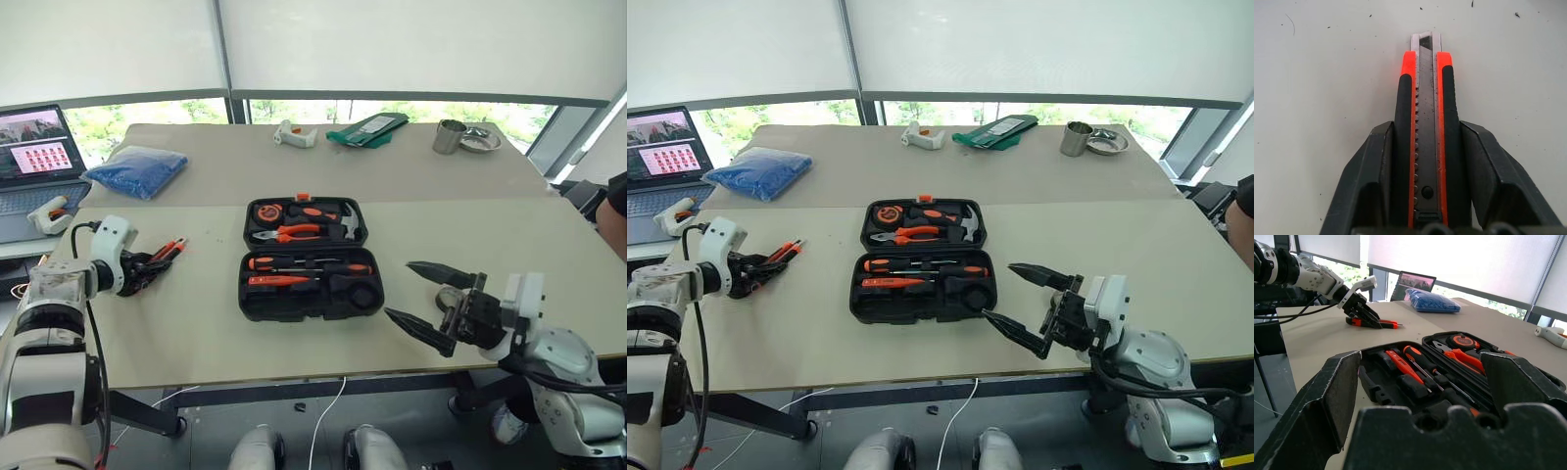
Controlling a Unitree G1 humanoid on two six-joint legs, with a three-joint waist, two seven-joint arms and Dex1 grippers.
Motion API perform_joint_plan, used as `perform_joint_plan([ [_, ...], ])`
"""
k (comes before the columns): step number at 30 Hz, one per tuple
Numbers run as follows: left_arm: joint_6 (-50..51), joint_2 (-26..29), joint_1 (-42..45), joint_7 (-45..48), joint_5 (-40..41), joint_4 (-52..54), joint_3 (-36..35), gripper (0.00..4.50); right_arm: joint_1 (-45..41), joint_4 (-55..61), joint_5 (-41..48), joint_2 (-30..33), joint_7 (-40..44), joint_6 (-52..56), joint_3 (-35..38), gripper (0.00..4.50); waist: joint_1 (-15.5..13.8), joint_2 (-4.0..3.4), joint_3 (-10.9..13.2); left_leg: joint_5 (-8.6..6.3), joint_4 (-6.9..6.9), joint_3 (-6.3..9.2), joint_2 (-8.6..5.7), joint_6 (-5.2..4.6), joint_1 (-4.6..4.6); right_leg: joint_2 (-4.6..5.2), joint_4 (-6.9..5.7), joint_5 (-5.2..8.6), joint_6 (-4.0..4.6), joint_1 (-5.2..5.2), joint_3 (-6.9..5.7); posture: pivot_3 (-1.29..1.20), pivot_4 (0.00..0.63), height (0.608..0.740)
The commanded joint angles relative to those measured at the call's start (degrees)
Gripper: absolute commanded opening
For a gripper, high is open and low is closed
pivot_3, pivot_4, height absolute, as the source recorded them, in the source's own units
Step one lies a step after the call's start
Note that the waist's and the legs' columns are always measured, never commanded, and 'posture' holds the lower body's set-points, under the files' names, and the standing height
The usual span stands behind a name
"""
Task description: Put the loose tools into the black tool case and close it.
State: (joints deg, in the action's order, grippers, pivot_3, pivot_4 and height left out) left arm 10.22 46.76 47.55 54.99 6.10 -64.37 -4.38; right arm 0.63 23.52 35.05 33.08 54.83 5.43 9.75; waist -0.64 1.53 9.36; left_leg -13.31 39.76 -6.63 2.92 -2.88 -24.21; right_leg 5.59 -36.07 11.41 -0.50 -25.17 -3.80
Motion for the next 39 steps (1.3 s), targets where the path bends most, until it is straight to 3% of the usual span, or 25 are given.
perform_joint_plan([
  [1,-2.36,0.28,1.78,6.49,2.18,1.25,-2.12,1.57,-0.35,2.00,1.22,2.11,1.55,-0.32,2.08,4.50,-0.02,0.00,0.01,0.00,0.00,0.00,0.00,0.00,0.00,0.00,0.00,0.00,0.00,0.00,0.00,0.00,0.150,0.740],
  [3,-4.39,0.47,2.77,12.24,3.57,4.57,-2.38,1.57,-0.44,1.52,1.79,3.37,2.54,-0.28,3.06,4.50,-0.14,0.07,0.04,0.00,0.03,0.01,-0.01,-0.01,-0.09,0.01,0.00,-0.01,0.01,-0.04,-0.03,0.00,0.150,0.740],
  [5,-5.55,0.09,1.03,23.72,5.65,14.64,0.33,1.57,0.08,0.41,2.03,5.86,4.99,-0.56,4.96,4.50,-0.41,0.19,0.12,0.00,0.09,0.02,0.00,-0.01,-0.19,0.00,0.02,-0.03,0.05,-0.08,-0.09,0.00,0.150,0.740],
  [8,1.11,-1.04,-2.06,33.91,10.12,32.84,4.77,1.57,1.38,-1.65,-0.26,9.38,9.76,-3.91,7.04,4.50,-0.90,0.21,0.12,-0.02,0.15,0.05,-0.01,-0.06,-0.28,0.08,0.07,-0.17,0.29,-0.06,-0.07,0.00,0.150,0.740],
  [13,4.12,-3.83,-2.29,33.82,6.73,49.27,13.28,1.57,2.37,-3.69,0.67,12.27,12.35,-3.29,9.77,4.50,-0.74,0.18,0.11,-0.14,0.16,0.01,-0.09,-0.26,-0.17,0.09,0.10,-0.12,0.16,0.06,0.14,0.00,0.150,0.740],
  [17,8.62,-7.69,-1.28,29.08,4.19,53.10,17.41,1.57,2.22,-3.99,0.57,13.63,13.09,-2.67,10.20,4.50,-0.33,0.19,0.12,-0.09,0.16,0.03,-0.10,-0.19,-0.10,-0.09,0.04,0.02,-0.08,0.07,0.19,0.00,0.150,0.740],
  [26,7.82,-13.69,-2.87,21.47,-2.58,53.64,24.01,1.57,3.84,-1.43,-1.21,13.40,12.69,-3.85,9.89,4.50,-0.23,0.19,0.12,-0.02,0.15,0.11,-0.07,-0.08,-0.08,-0.15,0.01,0.04,-0.12,0.06,0.21,0.00,0.150,0.740],
  [39,10.32,-14.51,-2.66,19.82,-5.50,55.55,26.65,1.57,4.39,-0.50,-0.97,12.05,10.22,-3.35,10.01,4.50,-0.41,0.19,0.11,-0.02,0.16,0.12,-0.08,-0.09,-0.08,-0.15,0.02,0.04,-0.12,0.06,0.22,0.00,0.150,0.740],
])
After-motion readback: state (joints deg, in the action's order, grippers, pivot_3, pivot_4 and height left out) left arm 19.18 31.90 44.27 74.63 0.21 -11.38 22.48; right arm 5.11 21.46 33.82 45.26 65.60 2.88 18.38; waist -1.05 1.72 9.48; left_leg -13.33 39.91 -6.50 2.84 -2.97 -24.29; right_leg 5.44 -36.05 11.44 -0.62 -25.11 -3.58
